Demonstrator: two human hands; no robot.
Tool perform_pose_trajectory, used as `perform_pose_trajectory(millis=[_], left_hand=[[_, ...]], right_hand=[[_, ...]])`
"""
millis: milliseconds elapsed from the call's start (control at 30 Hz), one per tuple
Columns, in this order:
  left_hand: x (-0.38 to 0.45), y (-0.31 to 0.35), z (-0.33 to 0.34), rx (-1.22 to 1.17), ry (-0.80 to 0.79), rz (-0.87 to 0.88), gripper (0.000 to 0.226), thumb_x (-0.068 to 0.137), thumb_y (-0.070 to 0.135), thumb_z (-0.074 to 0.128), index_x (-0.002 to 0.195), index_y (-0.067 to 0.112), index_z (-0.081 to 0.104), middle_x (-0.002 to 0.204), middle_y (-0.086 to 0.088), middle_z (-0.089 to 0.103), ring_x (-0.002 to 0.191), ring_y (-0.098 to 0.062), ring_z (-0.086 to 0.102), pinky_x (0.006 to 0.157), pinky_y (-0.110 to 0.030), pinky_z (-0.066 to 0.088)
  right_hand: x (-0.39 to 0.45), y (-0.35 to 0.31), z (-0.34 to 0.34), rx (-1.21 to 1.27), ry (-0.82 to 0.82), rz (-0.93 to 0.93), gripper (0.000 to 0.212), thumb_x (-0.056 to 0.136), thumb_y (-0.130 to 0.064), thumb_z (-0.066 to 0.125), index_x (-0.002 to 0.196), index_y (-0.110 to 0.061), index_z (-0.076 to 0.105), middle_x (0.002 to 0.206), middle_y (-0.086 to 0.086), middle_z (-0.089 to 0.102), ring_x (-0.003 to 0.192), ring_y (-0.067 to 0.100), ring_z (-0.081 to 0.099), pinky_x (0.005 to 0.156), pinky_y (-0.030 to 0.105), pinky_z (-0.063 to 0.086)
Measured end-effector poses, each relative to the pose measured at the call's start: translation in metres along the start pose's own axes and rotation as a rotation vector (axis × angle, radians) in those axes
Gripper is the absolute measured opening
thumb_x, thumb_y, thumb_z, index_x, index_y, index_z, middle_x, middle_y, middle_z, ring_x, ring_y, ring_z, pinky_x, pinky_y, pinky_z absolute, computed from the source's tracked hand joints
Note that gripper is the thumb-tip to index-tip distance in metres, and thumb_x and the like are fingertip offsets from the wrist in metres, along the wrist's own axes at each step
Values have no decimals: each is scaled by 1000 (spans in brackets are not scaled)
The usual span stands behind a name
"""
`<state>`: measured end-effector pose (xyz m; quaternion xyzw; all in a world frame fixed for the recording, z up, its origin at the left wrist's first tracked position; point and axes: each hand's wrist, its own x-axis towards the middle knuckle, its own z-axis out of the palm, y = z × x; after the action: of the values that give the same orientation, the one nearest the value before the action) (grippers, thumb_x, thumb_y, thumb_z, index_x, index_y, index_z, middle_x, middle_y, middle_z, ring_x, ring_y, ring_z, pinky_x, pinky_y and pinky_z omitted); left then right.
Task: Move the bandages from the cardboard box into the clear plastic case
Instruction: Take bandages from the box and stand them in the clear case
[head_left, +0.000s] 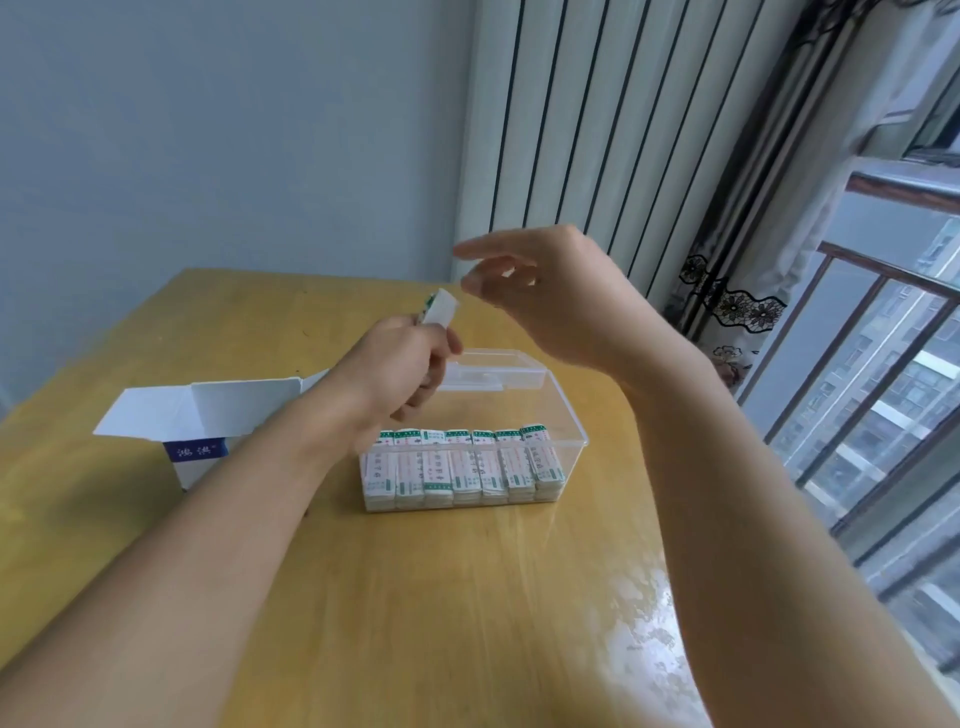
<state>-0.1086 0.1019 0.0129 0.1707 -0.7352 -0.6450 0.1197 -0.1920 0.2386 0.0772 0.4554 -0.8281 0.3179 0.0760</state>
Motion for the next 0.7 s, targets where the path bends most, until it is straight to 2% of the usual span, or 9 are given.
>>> perform_pose_trajectory(millis=[67, 133, 233, 300, 400, 500, 600, 667, 700], left_hand=[[-8, 3, -2, 31, -106, -19, 18, 98, 9, 40, 95, 13, 57, 54, 5, 30, 47, -12, 21, 38, -22, 18], [-13, 5, -3, 22, -183, -23, 18, 100, 10, 40, 99, 11, 58, 55, 3, 30, 49, -13, 20, 39, -22, 17], [-15, 5, -6, 22, -210, -31, 18, 103, 12, 42, 106, 8, 59, 58, -2, 39, 49, -14, 26, 41, -23, 19], [-15, 5, -10, 3, -190, -21, 19, 104, 18, 49, 112, 6, 61, 66, -7, 56, 53, -18, 44, 42, -25, 30], [-11, 6, -21, -63, -190, 8, 29, 105, 27, 51, 114, 5, 67, 81, -9, 69, 67, -23, 61, 54, -30, 46], [-11, 8, -29, -18, -197, 21, 30, 107, 23, 46, 113, 5, 70, 89, -9, 75, 73, -25, 67, 60, -31, 52], [-18, 12, -31, 60, -227, 27, 26, 107, 22, 48, 113, 8, 69, 92, -8, 77, 77, -25, 71, 62, -30, 52], [-22, 15, -34, 73, -215, 40, 24, 107, 21, 48, 108, 9, 69, 84, -8, 74, 71, -23, 67, 58, -29, 48], [-27, 14, -41, 60, -170, 47, 23, 107, 20, 48, 105, 9, 68, 78, -7, 70, 66, -21, 63, 55, -29, 46]], right_hand=[[-7, -3, 11, 42, -36, -13, 30, 96, -33, 66, 126, -32, 68, 106, -16, 73, 88, -4, 66, 76, 6, 46], [-11, -2, 17, 59, -55, -3, 18, 94, -31, 69, 112, -29, 74, 90, -9, 76, 78, -2, 67, 63, 4, 43], [-8, 1, 19, 113, -57, -13, 2, 89, -25, 76, 88, -26, 75, 76, -4, 74, 70, 1, 66, 59, 4, 42], [-3, 5, 18, 132, -36, -21, 11, 85, -24, 80, 80, -31, 73, 73, -10, 72, 69, -2, 65, 60, 6, 43], [1, 11, 18, 164, 6, -10, 13, 82, -25, 83, 85, -34, 74, 76, -13, 70, 70, -4, 63, 61, 9, 45], [1, 12, 24, 220, 62, -2, 14, 85, -22, 81, 95, -30, 75, 76, -13, 71, 70, -5, 63, 62, 14, 50], [1, 4, 34, 256, 119, -44, 15, 87, -19, 78, 99, -27, 75, 74, -18, 71, 70, -3, 65, 63, 12, 49], [0, -3, 38, 294, 132, -75, 17, 90, -21, 76, 104, -30, 74, 84, -19, 74, 69, -5, 64, 63, 9, 47], [1, -9, 43, 310, 143, -96, 21, 92, -24, 73, 112, -31, 73, 95, -18, 74, 77, -7, 65, 68, 10, 49]])
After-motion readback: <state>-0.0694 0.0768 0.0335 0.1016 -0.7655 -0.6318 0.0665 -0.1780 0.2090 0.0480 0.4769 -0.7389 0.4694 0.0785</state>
